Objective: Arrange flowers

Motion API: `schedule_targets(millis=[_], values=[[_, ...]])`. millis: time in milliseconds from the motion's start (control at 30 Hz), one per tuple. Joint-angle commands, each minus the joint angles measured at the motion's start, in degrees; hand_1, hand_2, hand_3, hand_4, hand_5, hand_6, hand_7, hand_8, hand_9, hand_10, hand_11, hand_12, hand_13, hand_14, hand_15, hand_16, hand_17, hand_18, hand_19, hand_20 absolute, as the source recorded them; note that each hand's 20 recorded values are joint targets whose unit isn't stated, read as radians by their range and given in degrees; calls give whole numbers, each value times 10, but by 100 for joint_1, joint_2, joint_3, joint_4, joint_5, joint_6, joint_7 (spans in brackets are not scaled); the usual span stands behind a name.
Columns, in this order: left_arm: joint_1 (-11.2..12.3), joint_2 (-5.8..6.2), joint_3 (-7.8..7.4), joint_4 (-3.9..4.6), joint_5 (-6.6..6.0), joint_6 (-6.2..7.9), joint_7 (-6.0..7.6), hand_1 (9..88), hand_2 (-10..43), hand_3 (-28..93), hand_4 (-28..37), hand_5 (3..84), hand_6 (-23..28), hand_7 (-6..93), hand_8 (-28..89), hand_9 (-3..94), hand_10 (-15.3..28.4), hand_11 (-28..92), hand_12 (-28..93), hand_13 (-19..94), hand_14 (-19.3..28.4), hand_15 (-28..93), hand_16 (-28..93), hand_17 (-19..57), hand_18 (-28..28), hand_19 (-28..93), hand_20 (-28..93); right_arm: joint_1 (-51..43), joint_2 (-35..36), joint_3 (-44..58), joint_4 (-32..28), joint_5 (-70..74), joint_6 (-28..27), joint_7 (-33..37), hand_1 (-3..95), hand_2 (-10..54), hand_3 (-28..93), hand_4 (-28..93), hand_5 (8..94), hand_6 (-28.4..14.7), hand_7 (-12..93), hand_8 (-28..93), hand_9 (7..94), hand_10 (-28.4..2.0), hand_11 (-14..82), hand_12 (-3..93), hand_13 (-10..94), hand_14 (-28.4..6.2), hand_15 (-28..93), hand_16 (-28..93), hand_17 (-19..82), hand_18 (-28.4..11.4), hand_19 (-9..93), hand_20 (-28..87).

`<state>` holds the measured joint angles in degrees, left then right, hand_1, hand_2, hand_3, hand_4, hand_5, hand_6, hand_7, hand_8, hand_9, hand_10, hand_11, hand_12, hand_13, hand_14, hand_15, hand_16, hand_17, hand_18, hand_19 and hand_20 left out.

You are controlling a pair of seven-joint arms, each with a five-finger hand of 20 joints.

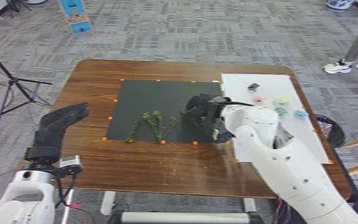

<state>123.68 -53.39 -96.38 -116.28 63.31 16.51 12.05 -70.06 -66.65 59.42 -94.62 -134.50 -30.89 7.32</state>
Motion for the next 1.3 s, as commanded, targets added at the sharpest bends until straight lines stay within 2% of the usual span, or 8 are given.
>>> schedule_targets(millis=[33, 167, 333, 667, 867, 1133, 1300], values=[[50, -47, -8, -26, -4, -13, 20, 233, -23, 722, -249, 494, 37, 138, -77, 491, 124, 183, 120, 377, 148, 128, 18, 42, 111, 52, 152, -81, 221, 322, -560, 1766, 226, 313, 154, 122, 616, -92, 462, -34, 129, -55, 632, -139, 89, 129, 832, -112, 580, 327, 462, -261, 932, 562], [46, -47, 12, -28, 14, -28, 9, 233, -22, 721, -249, 494, 37, 137, -77, 491, 124, 182, 120, 378, 149, 129, 18, 42, 111, 52, 152, -216, 395, 492, -844, 2183, 522, 401, 154, 119, 615, -91, 499, -33, 134, -58, 673, -136, 95, 139, 850, -102, 585, 328, 487, -255, 932, 587], [56, -54, 0, -39, 10, -9, 15, 233, -23, 723, -248, 494, 37, 136, -77, 491, 124, 183, 120, 378, 149, 129, 17, 42, 111, 52, 152, -415, 614, 637, -893, 1810, 618, 495, 146, 117, 613, -90, 542, -34, 136, -57, 691, -138, 96, 143, 861, -96, 586, 331, 504, -250, 932, 603], [58, -59, -35, -51, 11, -11, 15, 233, -23, 722, -248, 494, 37, 137, -76, 490, 124, 182, 120, 377, 149, 127, 17, 42, 110, 51, 152, -788, 688, 845, -461, 1565, 334, 729, 147, 117, 608, -90, 541, -38, 129, -56, 693, -142, 94, 142, 868, -94, 582, 335, 511, -249, 932, 609], [76, -50, -46, -63, 18, -19, 1, 232, -23, 723, -247, 494, 36, 138, -78, 490, 123, 182, 121, 378, 149, 127, 18, 42, 111, 52, 152, -949, 819, 909, -598, 1681, 271, 877, 146, 118, 606, -91, 532, -39, 125, -55, 694, -150, 94, 139, 872, -92, 578, 336, 515, -249, 932, 610], [87, -26, -63, -68, 20, -55, -29, 233, -22, 722, -249, 493, 37, 138, -77, 490, 124, 183, 120, 378, 148, 126, 18, 42, 110, 51, 152, -1079, 948, 893, -859, 1888, 203, 1038, 147, 121, 599, -91, 529, -40, 121, -55, 797, -162, 115, 155, 890, -80, 577, 338, 536, -242, 932, 623], [69, -18, -45, -66, 23, -66, -39, 233, -23, 723, -249, 493, 37, 137, -77, 490, 123, 183, 120, 377, 148, 127, 18, 42, 111, 52, 152, -1103, 943, 835, -938, 2227, 205, 1158, 148, 121, 597, -93, 531, -43, 119, -54, 826, -160, 121, 162, 895, -77, 575, 342, 544, -241, 932, 628]])
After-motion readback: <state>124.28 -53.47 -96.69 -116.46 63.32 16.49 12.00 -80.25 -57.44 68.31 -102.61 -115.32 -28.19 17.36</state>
